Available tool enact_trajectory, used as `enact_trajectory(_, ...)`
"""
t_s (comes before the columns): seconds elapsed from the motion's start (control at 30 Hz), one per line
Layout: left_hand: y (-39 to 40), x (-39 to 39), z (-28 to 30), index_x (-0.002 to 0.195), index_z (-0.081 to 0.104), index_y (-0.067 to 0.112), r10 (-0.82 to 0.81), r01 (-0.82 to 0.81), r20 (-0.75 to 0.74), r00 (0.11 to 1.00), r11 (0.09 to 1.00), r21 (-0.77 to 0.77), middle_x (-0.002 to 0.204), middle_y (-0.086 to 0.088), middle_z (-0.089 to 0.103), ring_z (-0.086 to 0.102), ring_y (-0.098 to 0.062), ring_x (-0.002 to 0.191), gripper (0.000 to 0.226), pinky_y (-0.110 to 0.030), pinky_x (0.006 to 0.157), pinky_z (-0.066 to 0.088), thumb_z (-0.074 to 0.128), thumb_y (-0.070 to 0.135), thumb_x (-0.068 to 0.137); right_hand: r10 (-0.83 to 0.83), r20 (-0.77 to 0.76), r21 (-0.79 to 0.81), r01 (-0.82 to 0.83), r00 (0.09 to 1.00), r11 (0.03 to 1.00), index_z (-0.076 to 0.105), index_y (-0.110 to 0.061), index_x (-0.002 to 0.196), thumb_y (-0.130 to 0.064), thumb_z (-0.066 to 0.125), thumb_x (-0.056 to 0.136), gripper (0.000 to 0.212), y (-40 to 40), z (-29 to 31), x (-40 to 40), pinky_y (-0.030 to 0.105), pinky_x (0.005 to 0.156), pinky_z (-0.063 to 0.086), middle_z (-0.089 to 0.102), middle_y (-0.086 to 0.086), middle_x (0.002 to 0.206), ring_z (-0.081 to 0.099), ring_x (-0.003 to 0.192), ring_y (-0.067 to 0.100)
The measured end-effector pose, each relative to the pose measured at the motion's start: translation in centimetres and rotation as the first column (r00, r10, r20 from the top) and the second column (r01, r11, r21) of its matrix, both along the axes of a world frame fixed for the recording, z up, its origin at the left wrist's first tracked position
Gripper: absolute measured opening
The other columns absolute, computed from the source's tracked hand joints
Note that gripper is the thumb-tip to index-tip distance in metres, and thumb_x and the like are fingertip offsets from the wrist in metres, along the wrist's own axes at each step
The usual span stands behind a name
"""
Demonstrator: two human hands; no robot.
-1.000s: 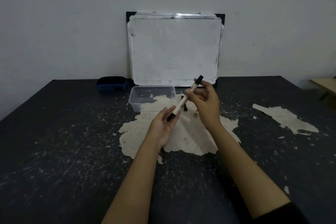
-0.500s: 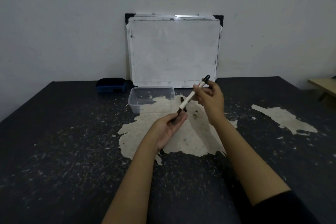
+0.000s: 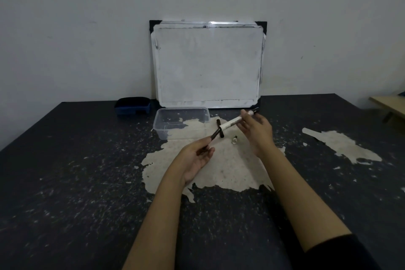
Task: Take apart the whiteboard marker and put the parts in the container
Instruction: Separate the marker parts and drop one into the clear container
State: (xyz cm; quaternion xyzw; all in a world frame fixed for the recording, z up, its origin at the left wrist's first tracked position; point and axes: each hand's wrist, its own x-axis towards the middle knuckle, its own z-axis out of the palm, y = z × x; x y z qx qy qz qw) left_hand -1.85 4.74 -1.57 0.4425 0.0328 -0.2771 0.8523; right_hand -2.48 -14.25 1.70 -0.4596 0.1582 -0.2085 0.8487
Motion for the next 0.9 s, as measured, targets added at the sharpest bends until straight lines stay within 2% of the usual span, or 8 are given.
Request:
enact_trajectory(0.07,0.1,0.0,0.1,0.093,0.067,-0.001,0.010,-0.010,-0.007,1.000,1.000,-0.029,0.079,-0.008,0.060,0.067,-0.016,0.070,0.016,-0.021,0.059,0.057,0.072,0.010,0.082,0.006,0.008,0.066,-0.007,1.000,0.998,0.039,0.006,0.143,-0.010,0.071,0.090,0.064,-0.2,-0.1,-0.2,0.029,0.080,0.060,0.069,0.013,0.106,0.071,0.092,0.019)
enact_trajectory(0.2,0.2,0.1,0.1,0.106,0.070,-0.003,-0.015,0.017,0.025,1.000,0.996,-0.090,0.079,-0.005,0.065,0.067,-0.013,0.074,0.033,-0.021,0.066,0.057,0.074,0.015,0.079,0.051,0.024,0.227,-0.055,0.998,0.972,0.047,0.008,0.136,-0.008,0.068,0.092,0.051,0.1,-0.2,-0.6,0.025,0.072,0.063,0.068,0.016,0.112,0.070,0.094,0.020)
enact_trajectory(0.27,0.2,0.0,0.0,0.101,0.075,0.001,-0.024,0.027,0.027,0.999,0.992,-0.121,0.079,-0.004,0.066,0.067,-0.012,0.075,0.026,-0.021,0.067,0.058,0.073,0.016,0.080,0.081,0.016,0.310,-0.082,0.997,0.947,0.057,0.007,0.123,-0.008,0.067,0.093,0.036,0.2,-0.3,-0.7,0.026,0.073,0.063,0.066,0.019,0.115,0.070,0.096,0.021)
enact_trajectory(0.37,0.1,-0.2,0.3,0.099,0.076,0.003,-0.001,0.004,0.019,1.000,0.987,-0.163,0.080,-0.004,0.067,0.067,-0.013,0.076,0.020,-0.022,0.068,0.058,0.069,0.015,0.084,0.143,0.014,0.447,-0.134,0.990,0.884,0.064,0.002,0.097,-0.008,0.068,0.092,0.012,0.6,-0.2,-1.3,0.030,0.075,0.062,0.065,0.018,0.105,0.069,0.093,0.022)
enact_trajectory(0.53,0.2,-0.5,1.4,0.108,0.071,0.008,0.049,-0.040,0.049,0.998,0.984,-0.175,0.079,-0.001,0.066,0.064,-0.015,0.078,0.022,-0.024,0.069,0.058,0.064,0.018,0.090,0.264,0.042,0.504,-0.248,0.964,0.827,0.069,-0.001,0.097,-0.013,0.075,0.085,0.018,1.6,-0.3,-2.0,0.022,0.076,0.058,0.068,0.008,0.087,0.068,0.072,0.012)
enact_trajectory(0.63,0.5,-0.1,2.6,0.107,0.070,0.012,0.109,-0.098,0.078,0.991,0.986,-0.137,0.080,0.003,0.067,0.062,-0.012,0.077,0.020,-0.023,0.069,0.051,0.061,0.023,0.093,0.314,0.120,0.551,-0.326,0.942,0.768,0.071,0.000,0.099,-0.010,0.074,0.083,0.019,2.0,-0.1,-1.9,0.020,0.069,0.060,0.069,0.009,0.086,0.068,0.075,0.012)
enact_trajectory(0.73,1.2,1.0,4.0,0.103,0.069,0.014,0.158,-0.145,0.124,0.980,0.984,-0.108,0.087,0.003,0.069,0.062,-0.013,0.082,0.017,-0.025,0.072,0.047,0.059,0.024,0.094,0.365,0.159,0.520,-0.393,0.917,0.759,0.075,0.004,0.094,-0.006,0.075,0.076,0.020,2.6,0.2,-1.7,0.024,0.073,0.062,0.072,0.012,0.087,0.072,0.077,0.016)
enact_trajectory(0.9,2.4,3.6,6.5,0.104,0.071,0.009,0.160,-0.223,0.297,0.941,0.956,0.190,0.103,-0.001,0.074,0.068,-0.016,0.089,0.024,-0.030,0.081,0.051,0.058,0.027,0.095,0.413,0.212,0.468,-0.463,0.886,0.753,0.080,0.005,0.084,-0.004,0.075,0.074,0.014,3.6,0.8,-1.3,0.026,0.080,0.062,0.076,0.014,0.090,0.072,0.088,0.017)
